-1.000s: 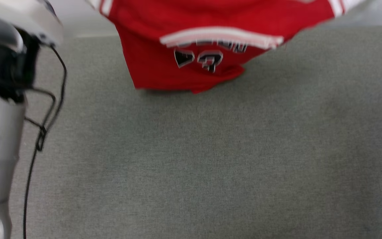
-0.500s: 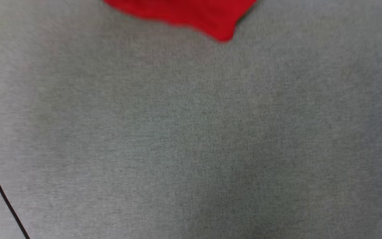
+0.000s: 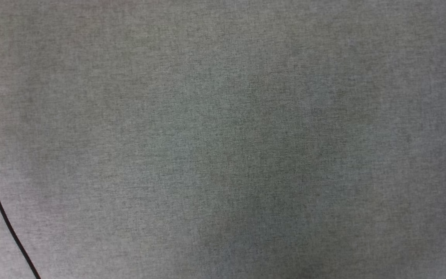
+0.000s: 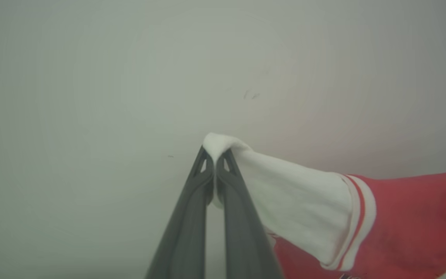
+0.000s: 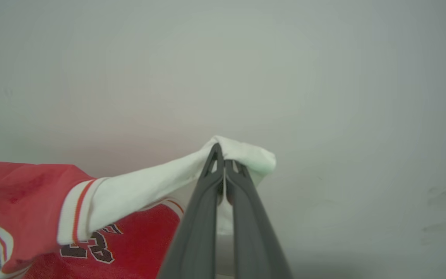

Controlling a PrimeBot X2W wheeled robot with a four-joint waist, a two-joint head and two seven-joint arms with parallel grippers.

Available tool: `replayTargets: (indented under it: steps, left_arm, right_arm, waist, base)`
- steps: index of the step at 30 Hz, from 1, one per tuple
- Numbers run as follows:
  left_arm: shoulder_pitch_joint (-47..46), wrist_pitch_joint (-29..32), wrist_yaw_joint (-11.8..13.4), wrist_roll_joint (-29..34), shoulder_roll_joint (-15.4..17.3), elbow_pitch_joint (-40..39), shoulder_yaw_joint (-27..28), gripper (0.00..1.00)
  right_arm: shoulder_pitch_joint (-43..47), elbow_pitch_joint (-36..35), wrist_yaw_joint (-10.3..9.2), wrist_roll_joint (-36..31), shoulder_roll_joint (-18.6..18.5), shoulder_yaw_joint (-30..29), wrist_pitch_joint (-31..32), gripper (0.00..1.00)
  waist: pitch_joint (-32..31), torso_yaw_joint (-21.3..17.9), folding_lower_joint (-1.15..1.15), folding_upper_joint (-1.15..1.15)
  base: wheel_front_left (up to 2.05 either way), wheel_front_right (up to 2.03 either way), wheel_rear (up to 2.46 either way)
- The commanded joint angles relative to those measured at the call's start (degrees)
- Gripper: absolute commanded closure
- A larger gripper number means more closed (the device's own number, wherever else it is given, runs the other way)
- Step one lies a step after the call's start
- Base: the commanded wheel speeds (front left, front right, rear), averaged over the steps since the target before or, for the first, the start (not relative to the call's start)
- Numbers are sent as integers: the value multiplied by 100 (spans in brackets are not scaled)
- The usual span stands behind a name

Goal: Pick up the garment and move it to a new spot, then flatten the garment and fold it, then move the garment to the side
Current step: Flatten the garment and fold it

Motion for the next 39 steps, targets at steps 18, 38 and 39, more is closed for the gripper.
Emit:
replayTargets:
  steps: [18, 38, 39]
  left_arm:
    - [3264, -840, -352, -895, -382, 1159, 42, 100]
    - [8059, -726, 644, -1107, -222, -1339, 447, 100]
    - [8311, -632, 768, -1138, -195, -1614, 468, 100]
  right_arm:
    - [3470, 721, -4, 1314, -53, 809, -747, 100]
    - [8276, -1521, -7, 1774, -162, 91, -458, 100]
    - [8531, -1710, -7, 1720, -109, -41, -338, 100]
  waist:
    - [-1383, 125, -1, 0]
    - [-3328, 162, -1, 0]
    - [-3383, 179, -1, 0]
  base:
    - [0, 0, 0]
    - [0, 0, 0]
    - [0, 0, 0]
